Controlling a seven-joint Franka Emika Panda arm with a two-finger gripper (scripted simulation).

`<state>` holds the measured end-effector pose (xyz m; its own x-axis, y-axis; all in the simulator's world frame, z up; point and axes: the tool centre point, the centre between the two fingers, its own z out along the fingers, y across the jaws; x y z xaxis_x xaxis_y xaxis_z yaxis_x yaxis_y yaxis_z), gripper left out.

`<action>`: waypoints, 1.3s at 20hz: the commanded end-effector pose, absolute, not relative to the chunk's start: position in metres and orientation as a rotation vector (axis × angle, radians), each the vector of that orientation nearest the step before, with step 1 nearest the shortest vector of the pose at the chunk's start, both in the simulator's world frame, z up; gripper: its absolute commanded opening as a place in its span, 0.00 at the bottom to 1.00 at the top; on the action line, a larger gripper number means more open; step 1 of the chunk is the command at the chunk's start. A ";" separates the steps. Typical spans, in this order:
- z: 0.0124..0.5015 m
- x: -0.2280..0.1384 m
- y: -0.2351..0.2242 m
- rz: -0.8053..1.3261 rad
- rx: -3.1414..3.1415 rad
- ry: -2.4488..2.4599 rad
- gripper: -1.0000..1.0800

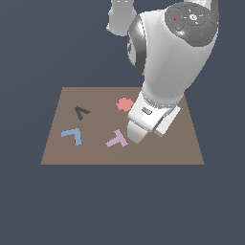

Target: Insert a designated object into the corresponding slot on a board.

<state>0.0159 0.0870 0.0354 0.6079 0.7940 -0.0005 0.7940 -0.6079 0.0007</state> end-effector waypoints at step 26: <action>0.040 -0.043 0.116 0.000 3.073 0.650 0.00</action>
